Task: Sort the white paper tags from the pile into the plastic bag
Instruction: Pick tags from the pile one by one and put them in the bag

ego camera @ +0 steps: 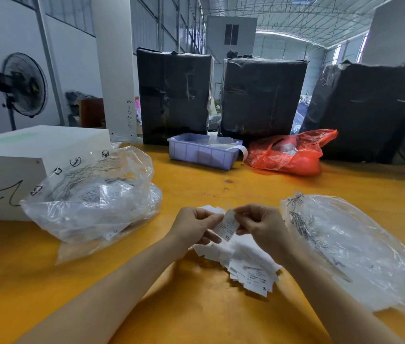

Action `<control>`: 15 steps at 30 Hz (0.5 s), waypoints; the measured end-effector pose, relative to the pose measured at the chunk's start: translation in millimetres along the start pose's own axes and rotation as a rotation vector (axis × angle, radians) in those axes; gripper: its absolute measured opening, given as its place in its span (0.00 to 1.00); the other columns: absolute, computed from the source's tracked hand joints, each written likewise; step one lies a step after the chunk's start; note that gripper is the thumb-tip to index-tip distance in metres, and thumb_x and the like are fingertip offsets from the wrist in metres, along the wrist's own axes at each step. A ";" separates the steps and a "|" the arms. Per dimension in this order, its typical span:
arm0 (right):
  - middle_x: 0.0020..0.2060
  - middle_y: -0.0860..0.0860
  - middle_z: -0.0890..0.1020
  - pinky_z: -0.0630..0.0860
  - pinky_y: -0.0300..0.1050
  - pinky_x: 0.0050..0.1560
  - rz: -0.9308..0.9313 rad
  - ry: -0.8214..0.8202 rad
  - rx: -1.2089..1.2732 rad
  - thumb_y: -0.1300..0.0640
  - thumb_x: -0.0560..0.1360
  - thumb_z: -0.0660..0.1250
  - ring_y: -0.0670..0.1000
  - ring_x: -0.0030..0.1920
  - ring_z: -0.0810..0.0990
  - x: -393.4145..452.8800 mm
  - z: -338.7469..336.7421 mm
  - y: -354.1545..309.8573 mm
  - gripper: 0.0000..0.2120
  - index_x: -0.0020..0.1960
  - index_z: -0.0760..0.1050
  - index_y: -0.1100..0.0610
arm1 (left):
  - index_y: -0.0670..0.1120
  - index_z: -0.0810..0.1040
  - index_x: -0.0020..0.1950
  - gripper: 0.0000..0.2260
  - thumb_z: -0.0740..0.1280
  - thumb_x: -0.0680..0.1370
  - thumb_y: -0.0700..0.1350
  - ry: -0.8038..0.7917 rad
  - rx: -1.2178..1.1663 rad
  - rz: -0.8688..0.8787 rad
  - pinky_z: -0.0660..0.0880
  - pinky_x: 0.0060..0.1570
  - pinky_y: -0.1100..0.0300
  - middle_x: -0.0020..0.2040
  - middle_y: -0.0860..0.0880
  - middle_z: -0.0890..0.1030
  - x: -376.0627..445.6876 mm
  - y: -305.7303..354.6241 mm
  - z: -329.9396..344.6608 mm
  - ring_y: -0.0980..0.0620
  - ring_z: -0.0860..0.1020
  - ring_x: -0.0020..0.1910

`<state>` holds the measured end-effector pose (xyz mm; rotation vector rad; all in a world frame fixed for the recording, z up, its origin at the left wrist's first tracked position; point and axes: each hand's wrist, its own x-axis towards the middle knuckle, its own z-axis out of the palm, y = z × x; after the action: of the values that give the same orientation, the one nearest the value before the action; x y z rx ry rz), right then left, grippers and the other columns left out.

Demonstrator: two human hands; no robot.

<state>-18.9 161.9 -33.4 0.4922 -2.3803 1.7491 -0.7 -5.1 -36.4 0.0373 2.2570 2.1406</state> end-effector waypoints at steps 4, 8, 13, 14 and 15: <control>0.36 0.53 0.83 0.79 0.38 0.36 -0.040 0.024 0.020 0.69 0.76 0.64 0.45 0.32 0.81 -5.2 7.0 0.7 0.11 0.45 0.81 0.56 | 0.43 0.81 0.39 0.05 0.71 0.74 0.41 0.013 0.023 0.035 0.68 0.21 0.67 0.32 0.46 0.82 4.3 -1.1 2.7 0.53 0.79 0.24; 0.36 0.51 0.83 0.76 0.35 0.34 -0.064 0.002 -0.023 0.64 0.75 0.68 0.43 0.34 0.80 -10.6 8.8 -1.8 0.05 0.49 0.81 0.61 | 0.46 0.81 0.38 0.05 0.71 0.75 0.43 0.016 0.103 0.055 0.70 0.24 0.67 0.33 0.48 0.80 5.6 -0.6 8.2 0.59 0.75 0.23; 0.36 0.53 0.83 0.79 0.40 0.35 -0.086 0.105 -0.220 0.64 0.75 0.68 0.48 0.33 0.81 -10.4 -8.2 -6.1 0.09 0.55 0.80 0.61 | 0.45 0.78 0.38 0.06 0.70 0.75 0.43 0.103 0.298 0.131 0.70 0.24 0.68 0.35 0.48 0.79 9.9 21.7 -11.9 0.58 0.74 0.28; 0.37 0.53 0.83 0.80 0.43 0.35 -0.135 0.169 -0.289 0.64 0.74 0.68 0.49 0.33 0.81 -8.8 -17.5 -9.6 0.10 0.55 0.80 0.61 | 0.44 0.78 0.40 0.05 0.69 0.76 0.43 0.202 0.311 0.182 0.71 0.25 0.68 0.37 0.46 0.79 12.1 31.7 -25.6 0.56 0.75 0.31; 0.38 0.54 0.84 0.80 0.44 0.36 -0.195 0.251 -0.355 0.65 0.74 0.68 0.50 0.33 0.82 -7.0 -29.2 -13.9 0.09 0.54 0.80 0.62 | 0.43 0.79 0.44 0.04 0.68 0.77 0.43 0.321 0.341 0.241 0.73 0.28 0.65 0.40 0.45 0.80 13.4 41.5 -42.8 0.54 0.77 0.34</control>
<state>-9.8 187.1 -14.0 0.4080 -2.3021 1.1954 -16.0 -45.1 7.2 -0.0310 2.9209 1.9505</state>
